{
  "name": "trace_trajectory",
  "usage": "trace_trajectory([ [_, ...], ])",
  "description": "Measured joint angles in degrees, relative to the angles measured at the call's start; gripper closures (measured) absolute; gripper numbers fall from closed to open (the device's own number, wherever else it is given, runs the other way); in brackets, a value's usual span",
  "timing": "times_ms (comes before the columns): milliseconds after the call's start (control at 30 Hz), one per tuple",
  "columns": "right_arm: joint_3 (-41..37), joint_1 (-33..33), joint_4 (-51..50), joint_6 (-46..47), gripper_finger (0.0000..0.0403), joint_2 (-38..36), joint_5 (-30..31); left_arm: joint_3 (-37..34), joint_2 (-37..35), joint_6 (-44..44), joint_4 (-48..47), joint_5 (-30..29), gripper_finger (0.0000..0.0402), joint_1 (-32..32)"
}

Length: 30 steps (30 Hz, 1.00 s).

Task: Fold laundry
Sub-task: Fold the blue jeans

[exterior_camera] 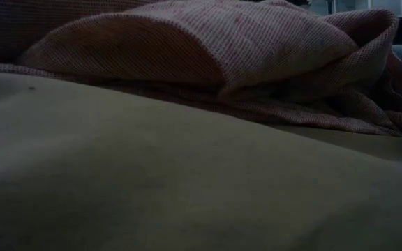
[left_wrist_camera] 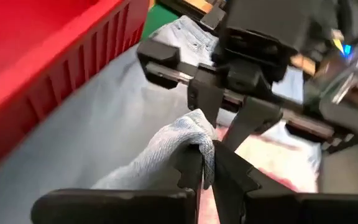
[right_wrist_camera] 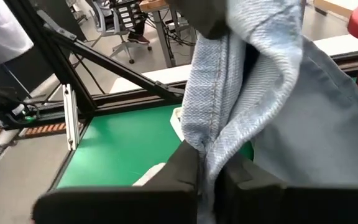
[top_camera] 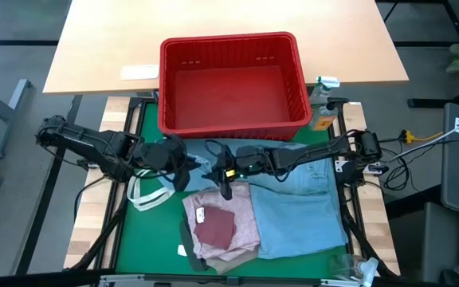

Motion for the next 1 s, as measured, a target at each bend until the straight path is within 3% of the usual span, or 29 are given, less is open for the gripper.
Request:
trace_trajectory([
  [100,-0.01,0.00,-0.43,3.81,0.0373,-0.16,0.00,0.00,0.00,7.30,0.00,-0.10,0.0365,-0.34],
  [200,-0.01,-0.09,-2.23,6.32,0.0390,-0.26,0.02,0.00,0.00,12.63,0.00,-0.11,0.0344,-0.35],
  [400,-0.01,-0.82,-10.56,11.20,0.0384,-0.26,2.67,0.00,-0.96,16.87,-0.01,-3.22,0.0300,-0.31],
  [567,-0.05,-2.05,-16.14,11.68,0.0395,-0.50,3.83,0.00,-4.32,20.58,-0.86,-3.69,0.0289,0.55],
  [700,-0.05,-3.54,-19.77,15.60,0.0390,-0.50,4.94,0.00,-7.14,17.99,-5.16,-3.23,0.0292,1.47],
  [867,-0.08,-5.87,-22.13,17.33,0.0395,-0.50,4.92,-0.02,-8.11,10.34,-19.40,1.82,0.0296,2.49],
  [1000,-0.08,-7.46,-22.49,19.11,0.0391,-0.50,4.24,-0.10,-7.11,4.31,-28.49,1.77,0.0296,2.58],
])
